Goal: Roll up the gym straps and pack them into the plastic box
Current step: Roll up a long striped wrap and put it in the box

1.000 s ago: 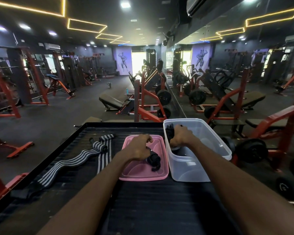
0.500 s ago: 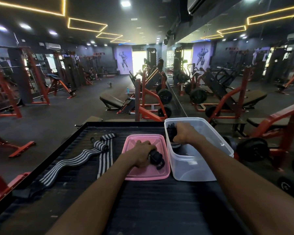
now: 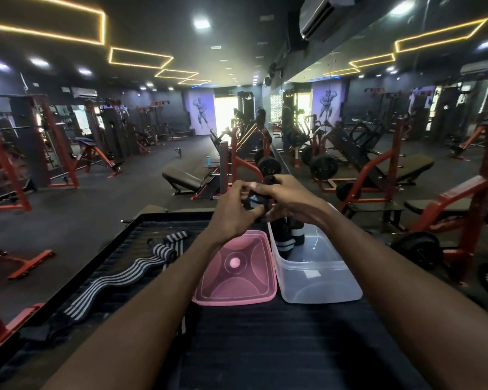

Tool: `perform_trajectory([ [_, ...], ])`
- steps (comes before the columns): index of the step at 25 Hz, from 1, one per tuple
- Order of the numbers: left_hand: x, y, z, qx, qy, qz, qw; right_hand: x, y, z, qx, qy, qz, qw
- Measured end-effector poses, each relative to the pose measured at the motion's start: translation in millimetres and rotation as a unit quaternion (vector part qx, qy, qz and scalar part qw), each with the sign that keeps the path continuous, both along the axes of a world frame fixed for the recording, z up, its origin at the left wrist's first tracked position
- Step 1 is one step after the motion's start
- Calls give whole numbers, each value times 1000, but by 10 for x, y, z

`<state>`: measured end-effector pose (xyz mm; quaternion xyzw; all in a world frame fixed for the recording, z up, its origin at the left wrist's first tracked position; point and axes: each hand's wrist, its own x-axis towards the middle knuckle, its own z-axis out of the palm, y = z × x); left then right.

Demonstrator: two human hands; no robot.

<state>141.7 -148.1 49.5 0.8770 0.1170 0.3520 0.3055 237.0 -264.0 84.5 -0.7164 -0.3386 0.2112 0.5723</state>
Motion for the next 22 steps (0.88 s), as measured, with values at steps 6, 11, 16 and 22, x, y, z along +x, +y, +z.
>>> perform_trajectory([
  [6,248,-256,-46,-59,83,-47,994,268,-382,13,-64,-83,-35,994],
  [11,402,-311,-189,35,180,-27,983,531,-462,-357,-242,-211,-135,937],
  [16,508,-311,-288,85,211,-29,973,622,-372,-659,-328,-236,-125,906],
  [22,597,-321,-370,131,218,-24,967,627,-221,-812,-359,-290,-102,881],
])
